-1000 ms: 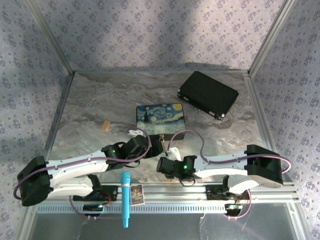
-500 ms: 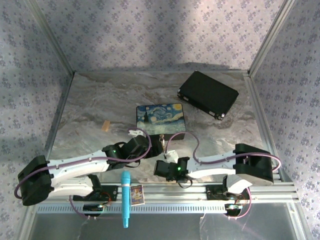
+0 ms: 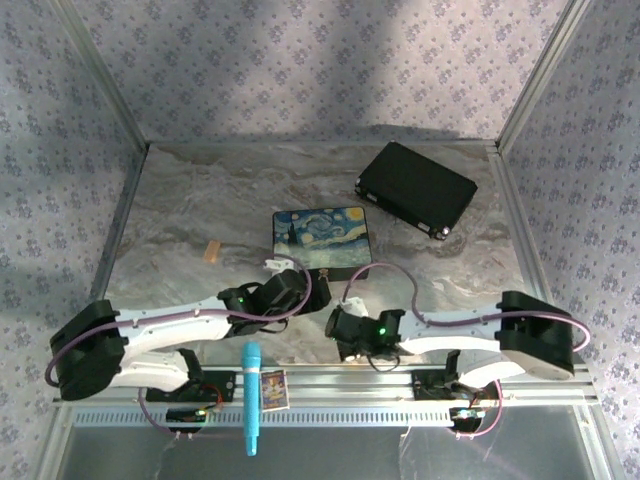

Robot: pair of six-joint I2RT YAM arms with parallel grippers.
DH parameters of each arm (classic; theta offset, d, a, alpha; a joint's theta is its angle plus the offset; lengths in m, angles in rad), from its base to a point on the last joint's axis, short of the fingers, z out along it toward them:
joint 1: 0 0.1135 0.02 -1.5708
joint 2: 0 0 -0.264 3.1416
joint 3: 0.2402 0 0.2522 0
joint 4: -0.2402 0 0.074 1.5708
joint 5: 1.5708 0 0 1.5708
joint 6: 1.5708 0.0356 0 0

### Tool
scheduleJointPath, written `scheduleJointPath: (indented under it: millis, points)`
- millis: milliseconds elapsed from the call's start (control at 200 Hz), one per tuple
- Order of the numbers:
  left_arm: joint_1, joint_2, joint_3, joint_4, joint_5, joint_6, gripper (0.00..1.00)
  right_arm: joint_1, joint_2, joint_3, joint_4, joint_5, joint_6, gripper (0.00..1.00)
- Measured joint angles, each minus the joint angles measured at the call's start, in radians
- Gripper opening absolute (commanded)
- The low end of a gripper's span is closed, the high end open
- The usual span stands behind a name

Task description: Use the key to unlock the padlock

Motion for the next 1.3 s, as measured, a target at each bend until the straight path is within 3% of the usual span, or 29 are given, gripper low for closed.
scheduleJointPath:
  millis: [165,380,505,680,954,1204,1239,1299]
  points:
    - [-0.001,0.016,-0.029,0.170,0.007,0.001,0.73,-0.151,-0.154,-0.053,-0.002,-0.087,-0.113,0.00]
    - [-0.020,0.032,-0.138,0.435,-0.005,0.016,0.72,-0.354,-0.297,-0.045,0.045,-0.263,-0.214,0.00]
    - [-0.026,0.061,-0.138,0.565,-0.004,0.038,0.71,-0.392,-0.292,0.008,0.048,-0.331,-0.245,0.00]
    - [-0.037,0.071,-0.138,0.673,0.003,0.044,0.60,-0.400,-0.272,0.066,0.087,-0.397,-0.253,0.00]
    - [-0.061,0.067,-0.167,0.716,-0.058,-0.008,0.08,-0.403,-0.233,0.066,0.136,-0.437,-0.241,0.00]
    - [-0.063,0.045,-0.185,0.690,-0.111,-0.054,0.00,-0.410,-0.225,0.066,0.174,-0.453,-0.225,0.00]
    - [-0.063,0.039,-0.186,0.688,-0.117,-0.057,0.00,-0.410,-0.222,0.066,0.182,-0.457,-0.222,0.11]
    - [-0.063,0.030,-0.188,0.683,-0.124,-0.057,0.00,-0.417,-0.215,0.066,0.196,-0.472,-0.211,0.52]
